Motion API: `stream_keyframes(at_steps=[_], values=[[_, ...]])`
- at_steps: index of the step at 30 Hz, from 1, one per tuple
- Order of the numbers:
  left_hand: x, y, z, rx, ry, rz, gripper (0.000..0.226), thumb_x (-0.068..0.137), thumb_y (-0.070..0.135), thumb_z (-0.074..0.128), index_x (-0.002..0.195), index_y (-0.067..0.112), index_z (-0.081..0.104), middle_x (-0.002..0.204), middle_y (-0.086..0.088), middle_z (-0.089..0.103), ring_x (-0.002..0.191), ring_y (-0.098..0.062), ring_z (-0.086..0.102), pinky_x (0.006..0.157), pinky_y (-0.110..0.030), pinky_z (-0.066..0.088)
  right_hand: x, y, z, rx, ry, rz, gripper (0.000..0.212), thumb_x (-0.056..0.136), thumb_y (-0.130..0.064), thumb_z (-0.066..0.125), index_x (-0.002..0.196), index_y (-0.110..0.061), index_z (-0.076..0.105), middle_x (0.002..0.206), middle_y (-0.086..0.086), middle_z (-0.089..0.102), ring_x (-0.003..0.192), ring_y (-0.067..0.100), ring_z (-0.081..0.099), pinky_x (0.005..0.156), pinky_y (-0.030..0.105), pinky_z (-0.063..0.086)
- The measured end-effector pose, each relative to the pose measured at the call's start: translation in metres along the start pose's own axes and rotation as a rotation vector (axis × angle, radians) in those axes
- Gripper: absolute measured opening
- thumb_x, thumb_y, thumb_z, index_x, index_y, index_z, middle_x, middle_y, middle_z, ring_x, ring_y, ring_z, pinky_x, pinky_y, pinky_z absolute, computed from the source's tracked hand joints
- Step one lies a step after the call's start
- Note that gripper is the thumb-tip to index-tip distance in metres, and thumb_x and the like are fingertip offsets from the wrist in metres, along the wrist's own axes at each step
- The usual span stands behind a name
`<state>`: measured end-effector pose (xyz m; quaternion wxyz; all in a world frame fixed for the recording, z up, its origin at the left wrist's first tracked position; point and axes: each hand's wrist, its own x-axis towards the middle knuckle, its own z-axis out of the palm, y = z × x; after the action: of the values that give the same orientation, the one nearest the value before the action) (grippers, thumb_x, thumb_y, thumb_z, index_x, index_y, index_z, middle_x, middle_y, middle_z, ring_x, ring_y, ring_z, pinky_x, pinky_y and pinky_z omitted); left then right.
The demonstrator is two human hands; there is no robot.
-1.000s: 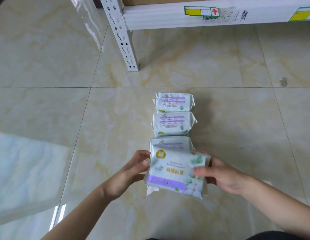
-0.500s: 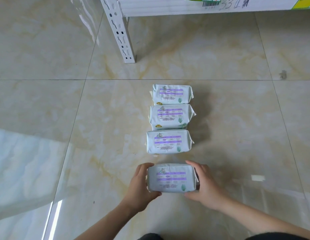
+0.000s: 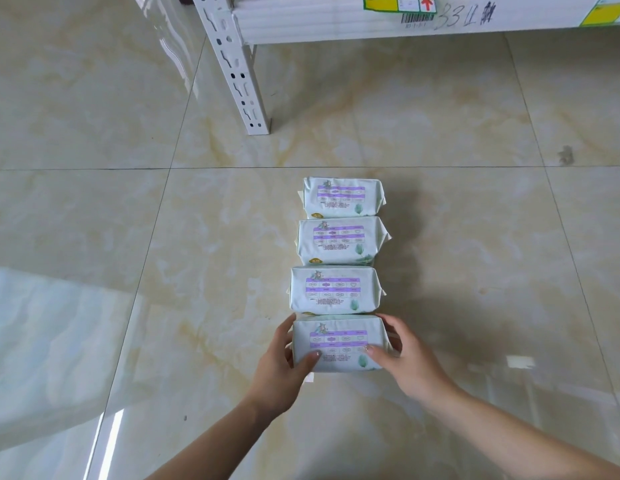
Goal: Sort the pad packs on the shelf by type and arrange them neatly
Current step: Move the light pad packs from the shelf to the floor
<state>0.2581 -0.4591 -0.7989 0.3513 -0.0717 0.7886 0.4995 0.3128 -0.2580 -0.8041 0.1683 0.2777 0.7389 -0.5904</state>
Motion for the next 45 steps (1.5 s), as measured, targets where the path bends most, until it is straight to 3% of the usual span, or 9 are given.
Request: stream_keyframes(at_steps=[4,8,14,19,24,31,33,37,45], values=[[0.003,0.002,-0.002,-0.008,-0.007,-0.003,0.061,0.086,0.014,0.064,0.138,0.024,0.034,0.123,0.006,0.060,0.103,-0.005,0.064,0.088,-0.028,0.053,0.001,-0.001,-0.001,0.005,0.002,0.015,0.041,0.081,-0.012,0.068,0.115,-0.029,0.052,0.106,-0.013,0.066,0.101,0.002,0.061,0.088,0.026,0.050],[0.004,0.007,-0.004,0.038,0.001,-0.002,0.057,0.085,0.015,0.065,0.134,0.022,0.038,0.125,0.000,0.059,0.108,-0.012,0.062,0.090,-0.030,0.053,0.002,-0.004,-0.002,-0.010,0.005,0.006,0.038,0.081,-0.016,0.069,0.110,-0.032,0.050,0.103,-0.017,0.065,0.099,-0.005,0.058,0.081,0.015,0.047],[-0.015,0.038,-0.018,0.144,0.096,-0.022,0.052,0.089,0.017,0.058,0.136,0.014,0.035,0.127,0.007,0.040,0.113,-0.010,0.045,0.090,-0.024,0.043,-0.009,-0.018,-0.014,-0.103,0.172,0.008,0.045,0.083,-0.025,0.065,0.125,-0.016,0.050,0.121,-0.003,0.051,0.107,0.013,0.054,0.090,0.025,0.040],[-0.060,0.076,-0.037,0.175,0.135,-0.055,0.042,0.091,0.015,0.055,0.131,0.015,0.042,0.132,0.002,0.045,0.109,-0.010,0.050,0.083,-0.023,0.042,-0.047,-0.060,-0.038,-0.099,0.271,-0.006,0.034,0.083,-0.020,0.066,0.115,-0.013,0.057,0.117,0.003,0.055,0.096,0.015,0.058,0.084,0.024,0.039],[-0.124,0.146,-0.060,0.158,0.146,-0.080,0.034,0.092,0.015,0.055,0.125,0.015,0.047,0.130,0.000,0.048,0.096,-0.015,0.056,0.072,-0.021,0.043,-0.106,-0.142,-0.060,0.007,0.257,0.014,0.009,0.084,-0.019,0.065,0.092,-0.019,0.061,0.097,0.001,0.066,0.091,0.014,0.061,0.082,0.021,0.042],[-0.224,0.292,-0.104,0.112,0.110,-0.035,0.020,0.092,0.015,0.053,0.111,0.022,0.052,0.124,-0.008,0.054,0.095,-0.019,0.059,0.052,-0.004,0.042,-0.209,-0.292,-0.102,0.150,0.232,0.032,0.010,0.086,-0.023,0.063,0.079,-0.028,0.058,0.091,-0.001,0.067,0.086,0.018,0.065,0.079,0.028,0.048],[-0.251,0.332,-0.115,0.081,0.088,-0.004,0.017,0.092,0.014,0.053,0.106,0.025,0.052,0.124,-0.009,0.055,0.097,-0.019,0.059,0.061,-0.009,0.049,-0.240,-0.333,-0.115,0.198,0.227,0.033,0.012,0.087,-0.022,0.062,0.078,-0.028,0.057,0.089,-0.003,0.066,0.076,0.013,0.065,0.071,0.022,0.045],[-0.303,0.413,-0.135,0.035,0.066,0.056,0.017,0.091,0.013,0.054,0.095,0.030,0.054,0.122,-0.012,0.056,0.097,-0.016,0.058,0.085,-0.037,0.051,-0.294,-0.410,-0.142,0.241,0.250,0.017,0.012,0.087,-0.021,0.061,0.078,-0.027,0.056,0.084,-0.009,0.064,0.069,0.007,0.064,0.067,0.020,0.044],[-0.396,0.557,-0.162,0.052,0.029,0.252,0.015,0.092,0.016,0.053,0.092,0.031,0.053,0.117,-0.010,0.059,0.086,-0.012,0.058,0.080,-0.029,0.049,-0.385,-0.537,-0.191,0.278,0.317,-0.077,0.012,0.089,-0.019,0.059,0.079,-0.026,0.056,0.088,-0.003,0.064,0.070,0.011,0.064,0.066,0.016,0.045]])
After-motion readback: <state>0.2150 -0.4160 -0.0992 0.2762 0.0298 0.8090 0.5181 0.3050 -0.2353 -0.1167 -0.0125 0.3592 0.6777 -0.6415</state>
